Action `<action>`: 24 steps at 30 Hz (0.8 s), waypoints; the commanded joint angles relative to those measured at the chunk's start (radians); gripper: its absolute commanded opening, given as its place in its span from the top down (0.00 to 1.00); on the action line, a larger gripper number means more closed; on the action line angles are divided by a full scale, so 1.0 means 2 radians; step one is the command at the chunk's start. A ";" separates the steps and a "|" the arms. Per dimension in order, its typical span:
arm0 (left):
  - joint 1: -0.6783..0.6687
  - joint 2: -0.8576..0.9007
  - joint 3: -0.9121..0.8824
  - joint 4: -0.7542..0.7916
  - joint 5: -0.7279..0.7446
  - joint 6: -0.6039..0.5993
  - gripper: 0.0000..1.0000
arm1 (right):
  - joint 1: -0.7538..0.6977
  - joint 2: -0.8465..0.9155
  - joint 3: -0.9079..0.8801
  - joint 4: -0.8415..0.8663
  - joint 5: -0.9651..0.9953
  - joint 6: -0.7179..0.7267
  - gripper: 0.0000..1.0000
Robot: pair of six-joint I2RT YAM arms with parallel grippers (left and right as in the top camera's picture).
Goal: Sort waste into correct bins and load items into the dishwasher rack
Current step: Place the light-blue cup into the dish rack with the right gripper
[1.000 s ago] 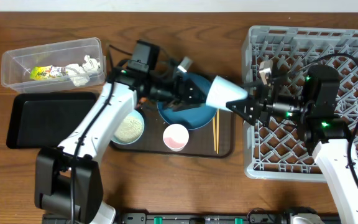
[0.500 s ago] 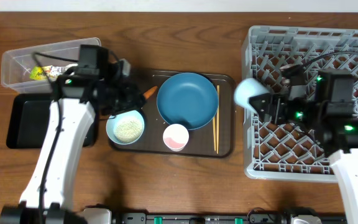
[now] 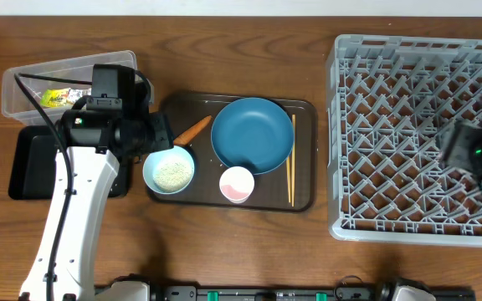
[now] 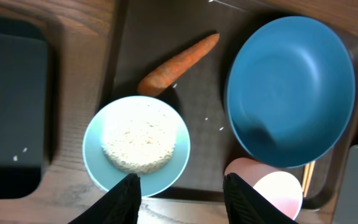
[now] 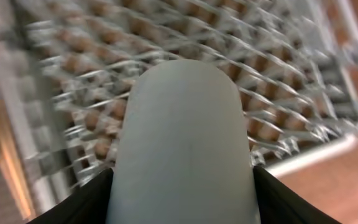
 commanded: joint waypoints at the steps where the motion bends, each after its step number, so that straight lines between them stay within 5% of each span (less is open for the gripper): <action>1: 0.002 -0.002 0.003 -0.005 -0.014 0.005 0.54 | -0.060 0.030 0.005 0.004 0.025 -0.002 0.53; 17: 0.002 -0.002 0.003 -0.012 -0.014 0.006 0.54 | -0.203 0.163 0.005 0.059 0.008 0.064 0.51; 24: 0.002 -0.002 0.003 -0.019 -0.014 0.005 0.54 | -0.227 0.197 0.005 0.124 -0.078 0.065 0.52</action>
